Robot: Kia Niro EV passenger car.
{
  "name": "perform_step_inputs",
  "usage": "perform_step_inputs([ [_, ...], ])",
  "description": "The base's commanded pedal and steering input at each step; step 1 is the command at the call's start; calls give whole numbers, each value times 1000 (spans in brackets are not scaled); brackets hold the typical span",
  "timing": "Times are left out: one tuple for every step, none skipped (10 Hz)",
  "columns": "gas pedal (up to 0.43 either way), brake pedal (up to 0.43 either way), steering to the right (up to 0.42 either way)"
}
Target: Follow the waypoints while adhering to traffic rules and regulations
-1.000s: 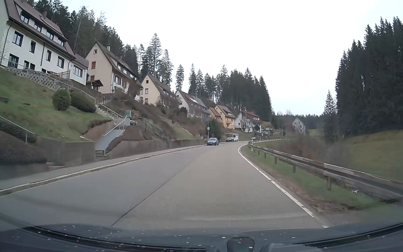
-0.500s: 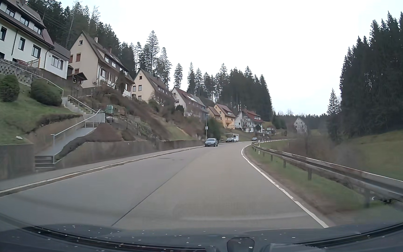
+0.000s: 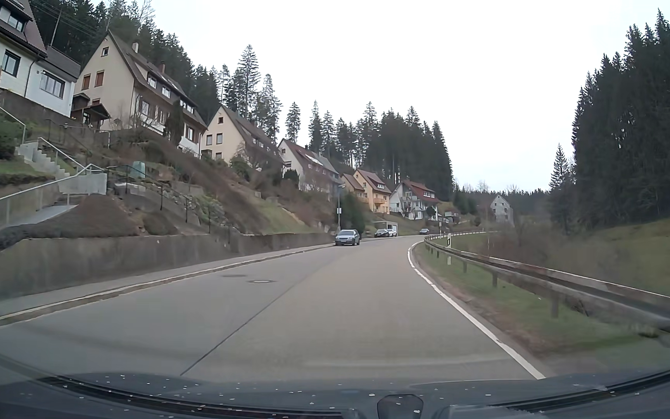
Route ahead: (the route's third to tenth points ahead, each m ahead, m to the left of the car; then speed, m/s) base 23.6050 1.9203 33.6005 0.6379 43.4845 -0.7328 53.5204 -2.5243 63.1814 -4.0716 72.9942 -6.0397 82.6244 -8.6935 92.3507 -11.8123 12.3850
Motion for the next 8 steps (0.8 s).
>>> perform_step_inputs([
  [209,0,4],
  [209,0,4],
  [209,0,4],
  [209,0,4],
  [209,0,4],
  [209,0,4],
  [209,0,4],
  [209,0,5],
])
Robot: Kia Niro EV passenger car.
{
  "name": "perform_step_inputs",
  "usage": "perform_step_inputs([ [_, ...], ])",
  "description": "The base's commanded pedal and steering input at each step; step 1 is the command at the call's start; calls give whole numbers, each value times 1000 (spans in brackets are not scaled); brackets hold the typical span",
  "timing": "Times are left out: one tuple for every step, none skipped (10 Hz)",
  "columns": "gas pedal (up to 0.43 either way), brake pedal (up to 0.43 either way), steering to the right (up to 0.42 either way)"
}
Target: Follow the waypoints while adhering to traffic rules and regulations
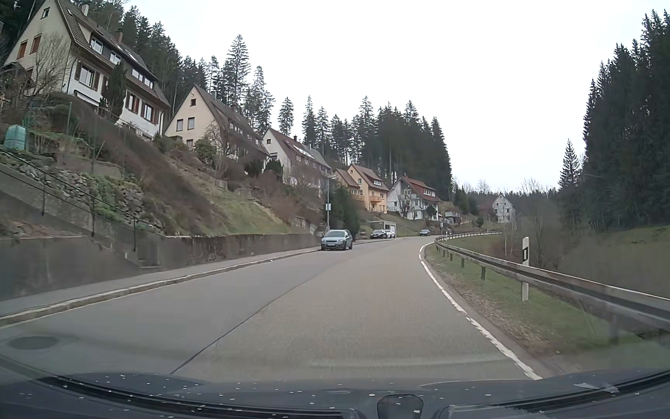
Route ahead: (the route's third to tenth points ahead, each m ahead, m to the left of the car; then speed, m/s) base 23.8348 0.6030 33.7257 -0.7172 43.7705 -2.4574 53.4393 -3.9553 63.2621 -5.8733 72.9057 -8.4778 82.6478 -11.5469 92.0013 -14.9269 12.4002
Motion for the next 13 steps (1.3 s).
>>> perform_step_inputs([
  [209,0,5],
  [209,0,5],
  [209,0,5],
  [209,0,7],
  [209,0,10],
  [209,0,13],
  [209,0,15],
  [209,0,19],
  [209,0,21],
  [209,0,22],
  [209,0,22],
  [209,0,25],
  [209,0,27],
])
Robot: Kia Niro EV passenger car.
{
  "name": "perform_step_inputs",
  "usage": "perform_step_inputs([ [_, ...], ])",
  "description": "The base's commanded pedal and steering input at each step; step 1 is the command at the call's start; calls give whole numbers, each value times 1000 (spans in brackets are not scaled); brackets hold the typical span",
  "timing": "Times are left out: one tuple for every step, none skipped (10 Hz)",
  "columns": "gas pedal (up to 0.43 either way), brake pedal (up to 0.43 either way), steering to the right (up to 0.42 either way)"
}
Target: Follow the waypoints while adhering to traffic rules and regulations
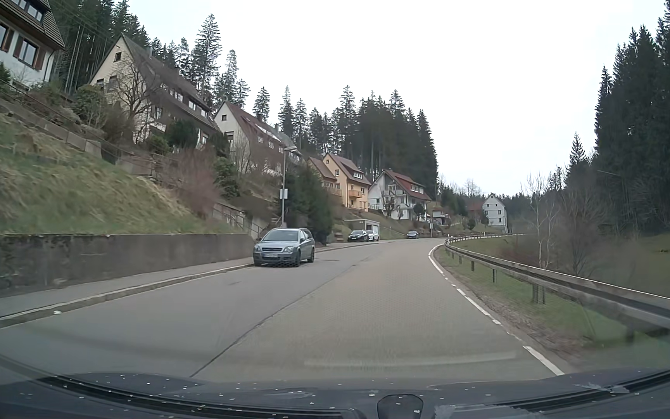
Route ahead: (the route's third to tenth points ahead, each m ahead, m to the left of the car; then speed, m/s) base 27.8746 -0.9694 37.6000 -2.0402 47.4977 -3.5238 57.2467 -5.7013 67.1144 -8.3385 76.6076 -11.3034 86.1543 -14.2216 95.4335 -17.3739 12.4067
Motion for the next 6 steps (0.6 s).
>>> perform_step_inputs([
  [209,0,27],
  [209,0,27],
  [209,0,27],
  [209,0,25],
  [209,0,25],
  [209,0,24],
])
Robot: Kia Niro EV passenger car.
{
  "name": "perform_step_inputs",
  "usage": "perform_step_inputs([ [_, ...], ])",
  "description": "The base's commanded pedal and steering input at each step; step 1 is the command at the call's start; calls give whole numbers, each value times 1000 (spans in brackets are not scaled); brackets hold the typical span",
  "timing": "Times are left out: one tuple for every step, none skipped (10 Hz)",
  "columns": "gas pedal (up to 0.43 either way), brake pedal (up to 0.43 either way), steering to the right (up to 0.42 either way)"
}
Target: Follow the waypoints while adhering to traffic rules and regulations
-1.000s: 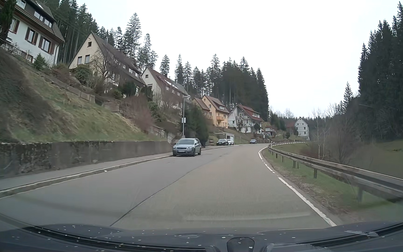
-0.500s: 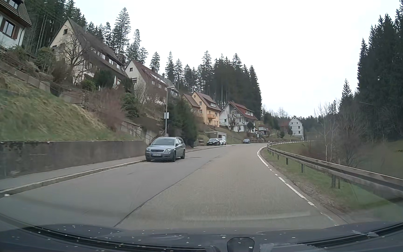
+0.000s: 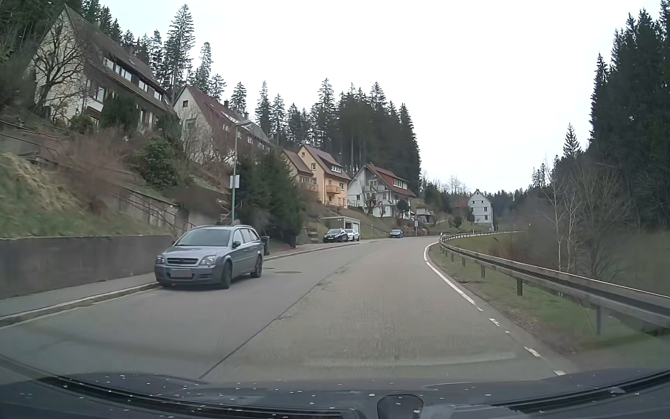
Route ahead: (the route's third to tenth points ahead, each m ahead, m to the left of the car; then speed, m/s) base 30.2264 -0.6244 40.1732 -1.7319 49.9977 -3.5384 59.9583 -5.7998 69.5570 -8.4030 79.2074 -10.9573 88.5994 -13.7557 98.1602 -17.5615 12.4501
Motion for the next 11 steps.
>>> perform_step_inputs([
  [209,0,24],
  [209,0,23],
  [209,0,22],
  [209,0,22],
  [209,0,21],
  [209,0,20],
  [209,0,18],
  [209,0,17],
  [209,0,17],
  [209,0,17],
  [209,0,17],
])
